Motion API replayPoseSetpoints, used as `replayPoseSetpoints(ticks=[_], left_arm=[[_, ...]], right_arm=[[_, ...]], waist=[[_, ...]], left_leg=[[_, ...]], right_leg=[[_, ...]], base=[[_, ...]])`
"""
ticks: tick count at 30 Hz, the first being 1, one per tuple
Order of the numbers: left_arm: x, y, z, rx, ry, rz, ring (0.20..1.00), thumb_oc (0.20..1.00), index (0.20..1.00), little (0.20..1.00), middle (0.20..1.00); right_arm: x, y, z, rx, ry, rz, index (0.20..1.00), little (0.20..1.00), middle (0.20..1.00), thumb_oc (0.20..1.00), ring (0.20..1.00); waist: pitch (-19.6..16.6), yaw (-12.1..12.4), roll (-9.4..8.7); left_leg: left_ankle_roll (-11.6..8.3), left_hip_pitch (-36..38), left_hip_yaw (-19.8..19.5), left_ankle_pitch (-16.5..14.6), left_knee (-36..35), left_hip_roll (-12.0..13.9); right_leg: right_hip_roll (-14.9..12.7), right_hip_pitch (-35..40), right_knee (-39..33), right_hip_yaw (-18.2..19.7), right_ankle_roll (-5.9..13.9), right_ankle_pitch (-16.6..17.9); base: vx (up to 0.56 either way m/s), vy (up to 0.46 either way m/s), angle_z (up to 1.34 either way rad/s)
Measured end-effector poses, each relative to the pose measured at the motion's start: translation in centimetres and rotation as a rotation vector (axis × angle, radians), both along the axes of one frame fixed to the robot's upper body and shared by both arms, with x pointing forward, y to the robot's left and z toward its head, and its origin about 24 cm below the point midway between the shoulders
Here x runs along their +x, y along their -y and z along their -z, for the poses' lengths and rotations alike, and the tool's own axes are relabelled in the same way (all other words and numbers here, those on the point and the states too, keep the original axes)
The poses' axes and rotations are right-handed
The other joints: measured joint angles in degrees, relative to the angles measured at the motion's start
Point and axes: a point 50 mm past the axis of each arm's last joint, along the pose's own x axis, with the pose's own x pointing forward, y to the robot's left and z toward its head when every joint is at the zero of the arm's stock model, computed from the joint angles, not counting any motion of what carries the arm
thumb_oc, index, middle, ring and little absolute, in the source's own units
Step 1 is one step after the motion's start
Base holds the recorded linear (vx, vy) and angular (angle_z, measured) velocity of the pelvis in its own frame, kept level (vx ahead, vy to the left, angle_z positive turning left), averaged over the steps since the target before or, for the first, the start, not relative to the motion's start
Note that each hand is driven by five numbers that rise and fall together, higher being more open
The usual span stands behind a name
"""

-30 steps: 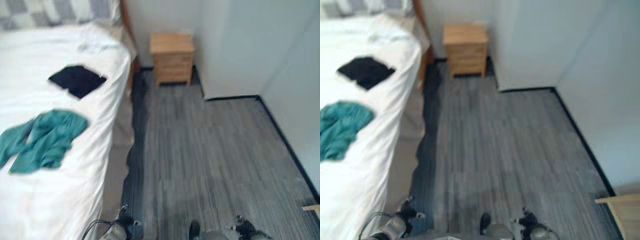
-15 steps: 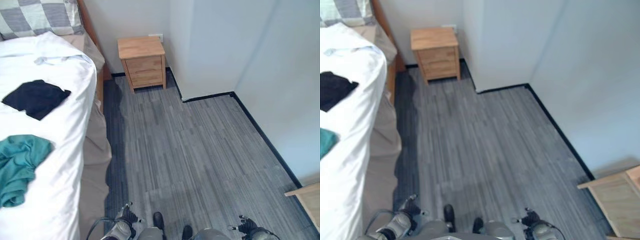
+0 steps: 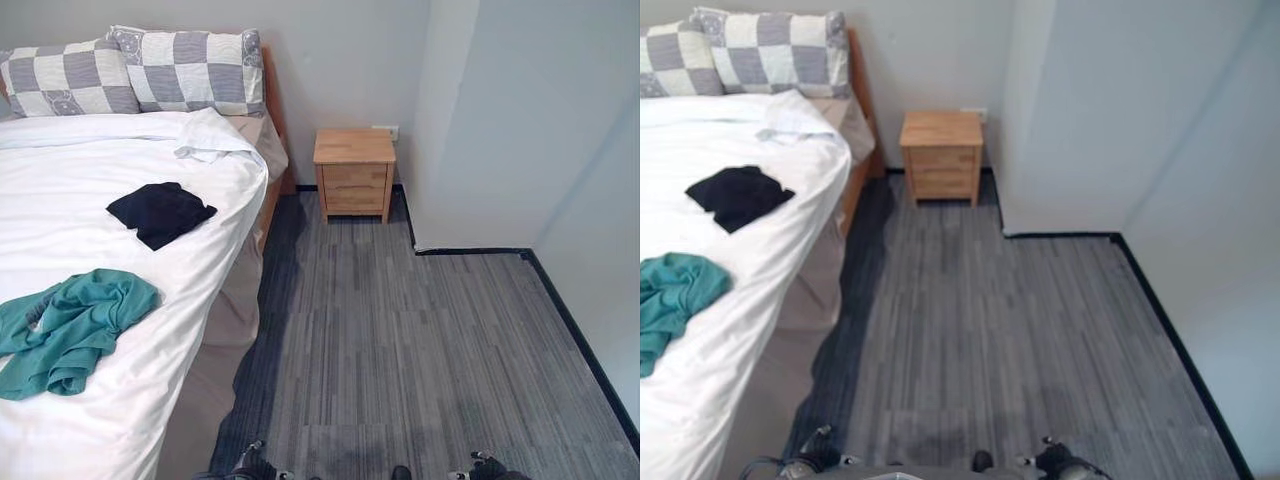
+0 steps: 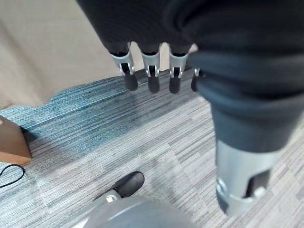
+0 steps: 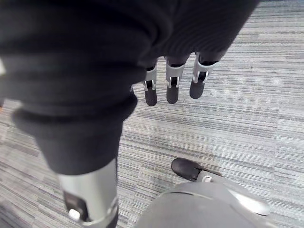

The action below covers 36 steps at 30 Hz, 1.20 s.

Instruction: Tidy up the quilt and then pick up the clothes from the bed and put them into the laundry hamper.

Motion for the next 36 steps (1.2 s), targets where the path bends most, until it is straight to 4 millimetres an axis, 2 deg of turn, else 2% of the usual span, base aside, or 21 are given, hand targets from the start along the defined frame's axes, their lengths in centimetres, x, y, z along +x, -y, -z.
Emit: replayPoseSetpoints(ticks=[6,8,10,13,14,16,19,22,24,25,26,27,28,29,30,31,32,33,34,35,36], left_arm=[[0.1,-0.6,0.0,0.015,-0.016,0.003,1.000,1.000,1.000,1.000,1.000],[0.3,-0.6,-0.1,0.012,-0.012,0.006,1.000,1.000,1.000,1.000,1.000],[1.9,-1.2,-0.6,0.030,0.020,0.008,1.000,1.000,1.000,1.000,1.000],[5.5,-1.7,-2.0,0.059,0.125,0.009,1.000,1.000,1.000,1.000,1.000],[5.6,-1.8,-2.0,0.066,0.127,0.013,1.000,1.000,1.000,1.000,1.000],[5.6,-1.4,-1.9,0.059,0.128,0.010,1.000,1.000,1.000,1.000,1.000],[4.2,-0.4,-1.1,0.035,0.081,0.013,1.000,1.000,1.000,1.000,1.000],[4.0,-0.8,-1.1,0.038,0.069,-0.015,1.000,1.000,1.000,1.000,1.000],[2.5,-1.5,-0.7,0.050,0.015,-0.060,1.000,1.000,1.000,1.000,1.000],[1.9,-1.6,-0.5,0.057,-0.005,-0.045,1.000,1.000,1.000,1.000,1.000],[1.5,-1.1,-0.3,0.049,-0.021,-0.016,1.000,1.000,1.000,1.000,1.000],[1.5,-1.2,-0.4,0.060,-0.031,0.013,1.000,1.000,1.000,1.000,1.000],[1.3,-1.4,-0.3,0.070,-0.047,0.046,1.000,1.000,1.000,1.000,1.000],[1.4,-1.5,-0.4,0.079,-0.049,0.078,1.000,1.000,1.000,1.000,1.000],[1.4,-1.8,-0.4,0.083,-0.051,0.078,1.000,1.000,1.000,1.000,1.000],[2.9,-1.4,-0.9,0.074,0.000,0.091,1.000,1.000,1.000,1.000,1.000],[3.3,-1.2,-1.0,0.069,0.014,0.096,1.000,1.000,1.000,1.000,1.000],[4.3,-1.0,-1.3,0.070,0.037,0.107,1.000,1.000,1.000,1.000,1.000],[5.0,-0.9,-1.5,0.071,0.057,0.112,1.000,1.000,1.000,1.000,1.000],[6.0,-0.9,-1.9,0.074,0.082,0.121,1.000,1.000,1.000,1.000,1.000],[6.7,-0.8,-2.2,0.075,0.103,0.128,1.000,1.000,1.000,1.000,1.000]], right_arm=[[-0.2,-0.2,0.1,0.009,-0.009,-0.002,1.000,1.000,1.000,1.000,1.000],[0.1,-0.3,0.0,0.011,-0.002,-0.007,1.000,1.000,1.000,1.000,1.000],[1.4,-0.8,-0.2,0.022,0.029,-0.019,1.000,1.000,1.000,1.000,1.000],[3.5,-0.3,-0.8,-0.009,0.069,-0.042,1.000,1.000,1.000,1.000,1.000],[3.7,-0.3,-0.9,-0.016,0.068,-0.052,1.000,1.000,1.000,1.000,1.000],[4.2,0.3,-1.2,-0.052,0.075,-0.081,1.000,1.000,1.000,1.000,1.000],[3.5,1.3,-1.0,-0.084,0.038,-0.079,1.000,1.000,1.000,1.000,1.000],[2.5,1.6,-0.8,-0.087,0.008,-0.069,1.000,1.000,1.000,1.000,1.000],[0.5,1.4,-0.2,-0.081,-0.052,-0.057,1.000,1.000,1.000,1.000,1.000],[-0.5,1.6,0.0,-0.082,-0.075,-0.053,1.000,1.000,1.000,1.000,1.000],[-1.4,2.4,0.0,-0.097,-0.093,-0.046,1.000,1.000,1.000,1.000,1.000],[-0.5,2.1,-0.1,-0.091,-0.070,-0.052,1.000,1.000,1.000,1.000,1.000],[-0.5,1.2,0.0,-0.064,-0.053,-0.073,1.000,1.000,1.000,1.000,1.000],[0.0,0.8,-0.1,-0.055,-0.029,-0.070,1.000,1.000,1.000,1.000,1.000],[-0.2,0.6,0.0,-0.053,-0.036,-0.061,1.000,1.000,1.000,1.000,1.000],[-0.6,0.7,0.1,-0.055,-0.044,-0.056,1.000,1.000,1.000,1.000,1.000],[-0.6,0.8,0.1,-0.057,-0.045,-0.054,1.000,1.000,1.000,1.000,1.000],[-0.7,0.9,0.1,-0.058,-0.045,-0.055,1.000,1.000,1.000,1.000,1.000],[-0.6,0.8,0.1,-0.054,-0.042,-0.047,1.000,1.000,1.000,1.000,1.000],[-0.6,0.7,0.1,-0.046,-0.044,-0.043,1.000,1.000,1.000,1.000,1.000],[-0.6,0.6,0.1,-0.039,-0.043,-0.026,1.000,1.000,1.000,1.000,1.000]], waist=[[0.12,-0.52,-1.09],[0.58,-0.13,-0.55],[3.02,0.22,-2.99],[7.59,0.61,-4.09],[7.85,1.08,-4.58],[8.40,1.46,-4.32],[7.49,1.64,-1.59],[7.26,3.61,-2.41],[5.46,4.57,-4.52],[3.56,4.74,-4.25],[3.10,3.99,-2.02],[4.44,3.28,-2.14],[4.84,0.12,-1.79],[5.16,-0.80,-2.06],[5.15,-1.59,-2.40],[5.20,-1.42,-2.68],[5.40,-1.69,-2.56],[5.51,-1.98,-2.43],[5.62,-2.65,-2.77],[5.63,-3.69,-3.05],[5.93,-4.61,-2.58]], left_leg=[[0.40,-2.22,0.46,-0.08,0.01,0.65],[-1.23,-3.59,0.44,0.04,2.27,1.47],[-3.70,-11.22,1.42,-0.65,15.35,1.05],[-8.17,-24.38,4.20,2.34,37.10,3.03],[-7.52,-25.05,5.58,1.71,35.81,3.38],[-5.64,-23.21,11.15,2.25,20.68,2.47],[-6.19,-19.58,13.77,5.22,-0.44,1.18],[-5.03,-18.78,13.96,6.77,0.11,1.01],[-1.00,-13.59,13.87,4.95,0.54,-1.38],[0.13,-11.88,14.42,3.92,0.32,-2.61],[4.80,-9.05,13.64,5.32,-0.15,-1.44],[5.27,-7.02,14.36,4.23,-0.10,-1.32],[5.95,-5.10,12.20,2.51,0.42,-1.84],[6.15,-3.98,11.85,2.71,0.37,-2.14],[6.09,-3.38,11.62,2.25,0.07,-2.73],[5.29,-1.27,10.87,-0.24,0.17,-3.46],[4.81,-0.42,9.86,-1.24,0.07,-3.82],[4.60,-0.03,8.40,-2.11,0.16,-4.46],[4.06,0.31,7.38,-2.74,0.36,-4.96],[4.71,0.90,5.32,-2.84,0.37,-5.28],[4.31,1.74,4.30,-4.12,0.37,-5.12]], right_leg=[[0.14,-1.81,0.00,-1.34,-0.30,-0.20],[1.08,-2.36,0.37,-2.10,-0.82,-0.57],[0.40,-3.29,0.63,-4.05,-1.75,-1.16],[-0.77,-4.98,5.86,-5.39,-5.11,-4.53],[-0.84,-4.79,5.41,-4.91,-5.10,-4.54],[-0.98,-2.97,1.10,-4.75,-5.19,-4.48],[0.97,-2.45,-0.04,-5.03,-4.24,-5.05],[1.39,-1.81,0.13,-4.18,-5.33,-4.52],[0.09,-0.04,1.66,-2.53,-3.41,-6.89],[-0.18,-0.75,4.84,-2.04,-0.99,-8.57],[0.89,-4.74,17.35,-2.83,2.49,-10.63],[-0.19,-11.07,32.47,-1.66,4.39,-11.42],[-2.49,-19.54,49.32,-1.16,6.85,-11.56],[-3.95,-22.30,54.54,-2.35,6.42,-11.66],[-5.60,-23.69,54.16,-3.23,6.64,-11.64],[-7.41,-25.13,48.03,-4.47,6.62,-11.62],[-7.67,-24.51,40.81,-5.52,6.25,-11.74],[-7.39,-22.71,26.93,-6.16,6.17,-11.32],[-7.66,-22.68,20.97,-5.75,6.00,-10.22],[-6.76,-20.62,6.52,-5.62,5.91,-6.07],[-6.28,-20.76,1.81,-4.93,5.70,-2.76]], base=[[0.13,-0.102,0.08],[0.04,-0.160,0.11],[0.12,-0.183,0.34],[0.29,-0.067,0.30],[0.45,0.070,-0.08],[0.58,0.145,-0.25],[0.56,0.113,-0.11],[0.59,0.131,-0.30],[0.41,0.193,-0.44],[0.45,0.222,-0.50],[0.70,0.255,-0.49],[0.75,0.187,-0.11],[0.57,0.118,0.21],[0.45,0.005,0.52],[0.58,-0.084,0.44],[0.58,-0.086,0.32],[0.75,-0.210,0.44],[0.43,-0.132,0.49],[0.90,-0.261,0.97],[0.68,-0.182,0.85],[0.67,-0.182,0.79]])
